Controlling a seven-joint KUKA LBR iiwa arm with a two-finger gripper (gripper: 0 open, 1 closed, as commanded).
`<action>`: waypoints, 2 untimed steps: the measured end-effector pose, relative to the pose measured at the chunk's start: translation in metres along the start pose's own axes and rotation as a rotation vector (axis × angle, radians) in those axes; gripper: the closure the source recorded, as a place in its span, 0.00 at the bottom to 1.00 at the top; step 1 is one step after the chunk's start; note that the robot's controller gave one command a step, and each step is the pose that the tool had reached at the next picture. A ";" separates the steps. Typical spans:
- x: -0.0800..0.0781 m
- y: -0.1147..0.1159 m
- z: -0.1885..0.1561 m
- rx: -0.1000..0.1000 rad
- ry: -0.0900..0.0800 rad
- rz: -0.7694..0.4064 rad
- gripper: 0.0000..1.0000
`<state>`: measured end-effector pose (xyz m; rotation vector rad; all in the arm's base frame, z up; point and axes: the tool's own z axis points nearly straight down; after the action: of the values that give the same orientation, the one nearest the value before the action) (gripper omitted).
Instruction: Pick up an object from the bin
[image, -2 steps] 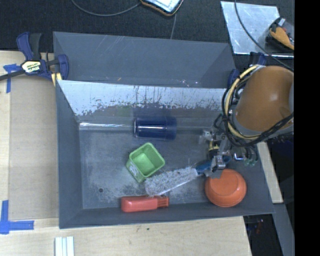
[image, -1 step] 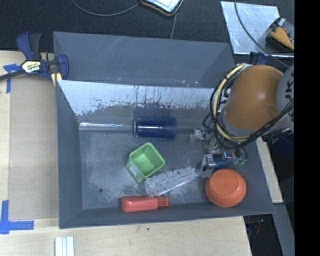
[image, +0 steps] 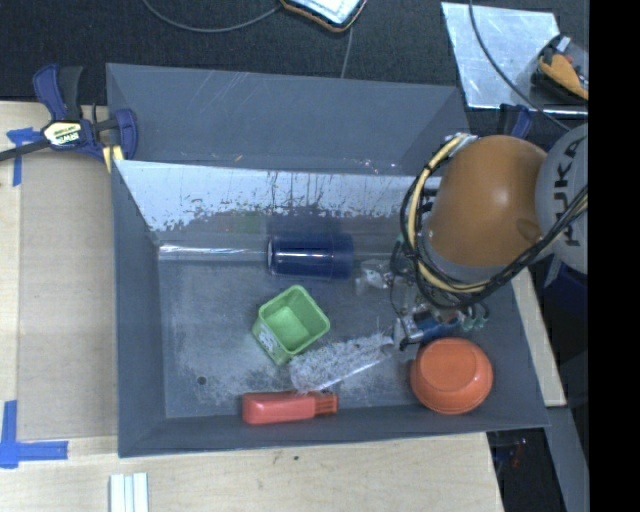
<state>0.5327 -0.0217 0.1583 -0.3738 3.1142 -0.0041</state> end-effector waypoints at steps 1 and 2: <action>0.031 -0.006 0.014 -0.001 -0.004 0.180 0.00; 0.025 -0.005 0.017 0.000 0.001 0.134 0.00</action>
Offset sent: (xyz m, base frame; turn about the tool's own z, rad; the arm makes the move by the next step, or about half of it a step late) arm 0.0174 0.0016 -0.0214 -0.0330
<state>0.5091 -0.0323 0.1411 -0.1650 3.1330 -0.0033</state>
